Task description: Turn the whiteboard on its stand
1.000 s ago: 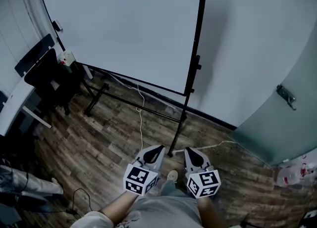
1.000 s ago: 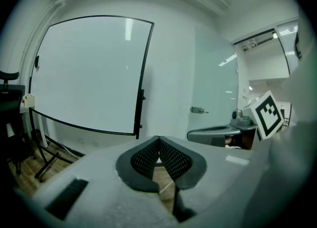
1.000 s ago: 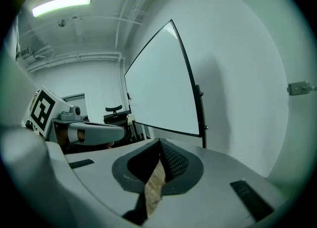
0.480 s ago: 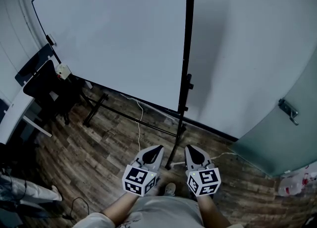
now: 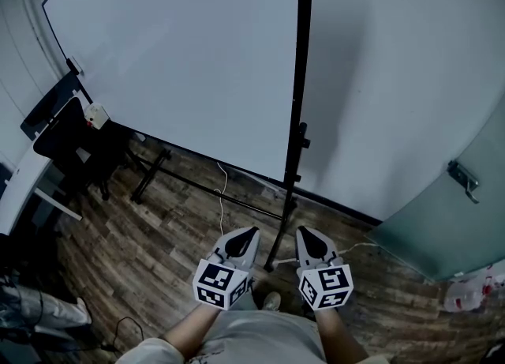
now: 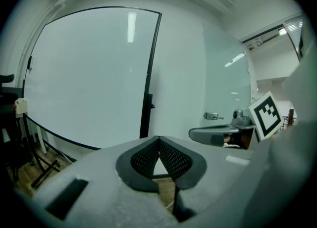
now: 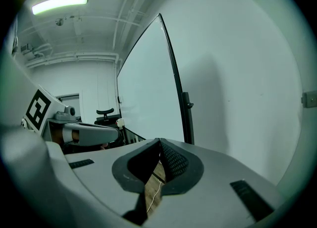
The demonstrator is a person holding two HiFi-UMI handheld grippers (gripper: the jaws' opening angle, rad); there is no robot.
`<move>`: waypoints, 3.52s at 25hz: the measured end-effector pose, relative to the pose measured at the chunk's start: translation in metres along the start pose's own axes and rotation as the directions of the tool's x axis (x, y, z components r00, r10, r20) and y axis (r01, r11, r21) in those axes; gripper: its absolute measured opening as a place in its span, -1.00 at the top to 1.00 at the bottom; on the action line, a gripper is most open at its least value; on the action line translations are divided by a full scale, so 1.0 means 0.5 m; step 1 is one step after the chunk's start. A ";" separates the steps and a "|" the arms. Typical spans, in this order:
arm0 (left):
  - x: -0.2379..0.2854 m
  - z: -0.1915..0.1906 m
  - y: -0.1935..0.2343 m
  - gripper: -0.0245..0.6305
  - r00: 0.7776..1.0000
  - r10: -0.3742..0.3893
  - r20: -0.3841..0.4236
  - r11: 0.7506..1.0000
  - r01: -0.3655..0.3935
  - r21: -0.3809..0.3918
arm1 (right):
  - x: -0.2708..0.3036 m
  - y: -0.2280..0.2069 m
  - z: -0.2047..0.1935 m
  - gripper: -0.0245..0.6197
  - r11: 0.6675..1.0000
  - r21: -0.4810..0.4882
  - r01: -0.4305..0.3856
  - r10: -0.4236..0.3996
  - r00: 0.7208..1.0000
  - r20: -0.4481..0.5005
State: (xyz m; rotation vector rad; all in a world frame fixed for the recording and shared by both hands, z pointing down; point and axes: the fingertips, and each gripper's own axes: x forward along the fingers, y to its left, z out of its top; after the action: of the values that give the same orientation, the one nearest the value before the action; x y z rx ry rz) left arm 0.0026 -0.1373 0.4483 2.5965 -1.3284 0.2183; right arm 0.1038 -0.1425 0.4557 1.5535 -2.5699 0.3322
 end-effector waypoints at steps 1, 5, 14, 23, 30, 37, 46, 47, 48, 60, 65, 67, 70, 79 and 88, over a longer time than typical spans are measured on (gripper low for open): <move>0.002 0.002 0.010 0.89 1.000 -0.002 0.000 1.000 0.002 -0.002 | 0.009 0.000 0.004 0.90 1.000 -0.002 0.004 -0.004 1.000 0.000; 0.018 0.011 0.042 0.89 1.000 -0.021 -0.010 1.000 0.021 -0.003 | 0.044 -0.004 0.020 0.90 1.000 -0.005 0.030 -0.030 1.000 0.000; 0.071 0.044 0.101 0.89 0.998 -0.065 -0.005 0.998 0.065 0.000 | 0.115 -0.034 0.054 0.90 0.996 -0.020 0.090 -0.090 0.996 0.002; 0.135 0.064 0.145 0.89 0.996 -0.094 -0.001 0.996 0.094 0.001 | 0.190 -0.083 0.086 0.90 0.988 -0.034 0.152 -0.151 0.988 0.016; 0.198 0.076 0.168 0.89 0.992 -0.120 -0.022 0.992 0.121 0.027 | 0.256 -0.125 0.100 0.89 0.986 -0.041 0.163 -0.163 0.987 0.015; 0.255 0.091 0.201 0.89 0.991 -0.128 -0.032 0.990 0.130 0.050 | 0.329 -0.164 0.106 0.62 0.984 -0.035 0.173 -0.173 0.985 0.005; 0.268 0.082 0.223 0.89 0.991 -0.125 -0.044 0.991 0.127 0.038 | 0.402 -0.207 0.110 0.39 0.987 -0.024 0.158 -0.158 0.987 -0.007; 0.268 0.079 0.225 0.89 0.991 -0.123 -0.047 0.992 0.125 0.035 | 0.405 -0.210 0.111 0.39 0.989 -0.028 0.148 -0.149 0.989 -0.007; 0.268 0.076 0.227 0.89 0.991 -0.121 -0.050 0.992 0.123 0.033 | 0.409 -0.210 0.111 0.38 0.990 -0.037 0.134 -0.135 0.991 -0.007; 0.262 0.056 0.247 0.89 0.992 -0.110 -0.064 0.994 0.111 0.010 | 0.431 -0.199 0.110 0.36 0.996 -0.079 0.035 -0.037 0.999 -0.021; 0.262 0.060 0.233 0.89 0.991 -0.120 -0.059 0.993 0.120 0.010 | 0.419 -0.202 0.109 0.36 0.996 -0.074 0.044 -0.046 0.999 -0.029; 0.263 0.060 0.229 0.89 0.991 -0.121 -0.057 0.992 0.122 0.008 | 0.412 -0.203 0.108 0.37 0.996 -0.072 0.050 -0.052 0.998 -0.027; 0.261 0.060 0.222 0.89 0.990 -0.128 -0.057 0.992 0.128 0.009 | 0.398 -0.205 0.107 0.37 0.995 -0.070 0.065 -0.066 0.998 -0.020; 0.243 0.060 0.190 0.89 0.989 -0.137 -0.053 0.990 0.138 0.014 | 0.328 -0.220 0.097 0.37 0.994 -0.058 0.088 -0.089 0.996 -0.015; 0.220 0.050 0.141 0.89 0.985 -0.164 -0.058 0.986 0.165 0.011 | 0.246 -0.227 0.082 0.37 0.991 -0.044 0.125 -0.125 0.992 -0.007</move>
State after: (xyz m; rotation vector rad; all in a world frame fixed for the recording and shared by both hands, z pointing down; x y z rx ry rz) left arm 0.0101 -0.2697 0.4582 2.6747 -1.0903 0.2728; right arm 0.1473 -0.3093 0.4568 1.6833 -2.4414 0.2687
